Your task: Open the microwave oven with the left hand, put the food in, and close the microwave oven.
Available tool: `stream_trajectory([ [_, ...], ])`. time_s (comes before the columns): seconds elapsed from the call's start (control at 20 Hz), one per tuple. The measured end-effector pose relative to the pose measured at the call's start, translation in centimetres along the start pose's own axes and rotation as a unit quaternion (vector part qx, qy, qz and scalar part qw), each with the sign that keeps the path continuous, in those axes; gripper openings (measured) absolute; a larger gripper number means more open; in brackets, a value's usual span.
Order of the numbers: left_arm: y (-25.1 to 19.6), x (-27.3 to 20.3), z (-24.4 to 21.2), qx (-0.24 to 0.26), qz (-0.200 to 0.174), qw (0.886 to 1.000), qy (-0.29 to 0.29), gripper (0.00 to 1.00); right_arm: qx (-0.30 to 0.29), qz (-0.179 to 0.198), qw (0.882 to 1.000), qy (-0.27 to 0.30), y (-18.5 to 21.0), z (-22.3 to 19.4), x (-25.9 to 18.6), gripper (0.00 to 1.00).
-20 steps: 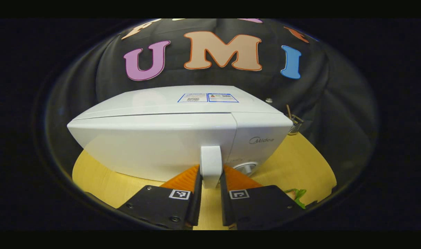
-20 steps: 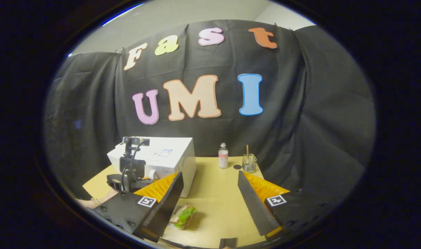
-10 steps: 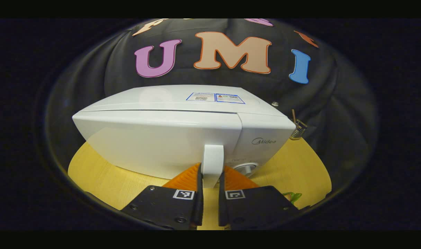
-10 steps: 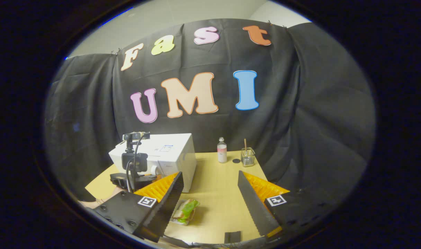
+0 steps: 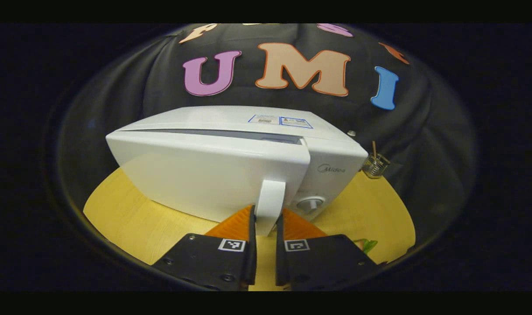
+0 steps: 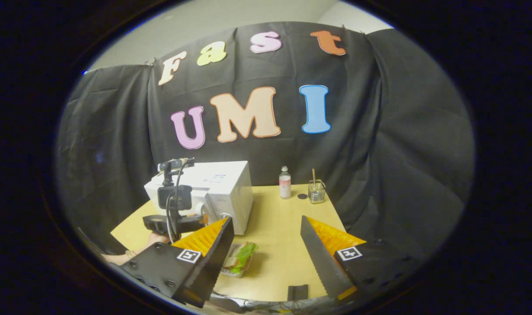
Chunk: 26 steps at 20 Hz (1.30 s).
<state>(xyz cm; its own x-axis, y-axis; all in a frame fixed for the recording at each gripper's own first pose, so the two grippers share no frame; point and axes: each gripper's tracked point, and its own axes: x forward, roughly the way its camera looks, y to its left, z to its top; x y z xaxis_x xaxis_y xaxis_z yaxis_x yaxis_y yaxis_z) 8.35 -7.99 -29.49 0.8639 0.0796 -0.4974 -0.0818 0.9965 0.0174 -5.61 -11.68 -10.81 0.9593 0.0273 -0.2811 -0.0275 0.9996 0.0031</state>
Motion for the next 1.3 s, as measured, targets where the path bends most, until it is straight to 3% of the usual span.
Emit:
stream_trajectory([
  [0.1, 0.9, -2.3, -1.5, 0.008, -0.005, 1.0, -0.006, 0.2, 0.0, 0.01, 1.0, 0.002, 0.8, -0.4, -0.1, 0.96],
  [0.25, 2.3, -5.0, -2.8, 0.006, -0.012, 1.0, -0.011, 0.19, -0.012, 0.023, 1.0, 0.005, 1.6, -1.2, -0.1, 0.91],
  [0.5, 4.2, -7.6, -4.1, 0.016, -0.012, 1.0, -0.017, 0.25, -0.023, 0.046, 0.999, 0.017, 3.8, -2.3, -0.4, 0.92],
  [0.7, 5.5, -9.3, -4.9, 0.01, -0.025, 0.999, -0.02, 0.27, -0.021, 0.038, 0.999, 0.03, 4.9, -3.1, -0.3, 0.92],
  [0.75, 6.2, -9.5, -5.1, 0.01, -0.024, 0.999, -0.02, 0.28, -0.015, 0.037, 0.999, 0.034, 5.5, -3.3, -0.3, 0.96],
  [0.8, 6.8, -9.8, -5.3, 0.01, -0.025, 0.999, -0.018, 0.31, -0.009, 0.033, 0.999, 0.037, 5.9, -3.4, -0.4, 0.92],
  [0.9, 8.0, -10.6, -5.5, 0.013, -0.03, 0.999, -0.021, 0.5, 0.003, 0.024, 0.999, 0.042, 6.8, -3.6, -0.6, 0.92],
  [0.95, 8.6, -10.9, -5.8, 0.016, -0.033, 0.999, -0.02, 0.56, 0.005, 0.015, 0.999, 0.044, 7.1, -3.7, -0.8, 0.97],
  [1.05, 10.3, -11.6, -6.3, 0.024, -0.034, 0.999, -0.014, 0.75, 0.009, -0.008, 0.999, 0.044, 7.8, -3.8, -1.3, 1.0],
  [1.15, 11.9, -12.7, -6.8, 0.024, -0.043, 0.999, -0.006, 0.95, 0.021, -0.02, 0.999, 0.044, 9.3, -3.9, -2.2, 0.97],
  [1.2, 12.7, -13.0, -7.4, 0.02, -0.045, 0.999, 0.0, 1.0, 0.03, -0.023, 0.998, 0.045, 10.2, -4.1, -2.6, 0.92],
  [1.3, 14.5, -14.3, -8.2, 0.017, -0.044, 0.999, 0.007, 1.0, 0.04, -0.03, 0.998, 0.048, 11.7, -4.6, -3.4, 0.92],
])
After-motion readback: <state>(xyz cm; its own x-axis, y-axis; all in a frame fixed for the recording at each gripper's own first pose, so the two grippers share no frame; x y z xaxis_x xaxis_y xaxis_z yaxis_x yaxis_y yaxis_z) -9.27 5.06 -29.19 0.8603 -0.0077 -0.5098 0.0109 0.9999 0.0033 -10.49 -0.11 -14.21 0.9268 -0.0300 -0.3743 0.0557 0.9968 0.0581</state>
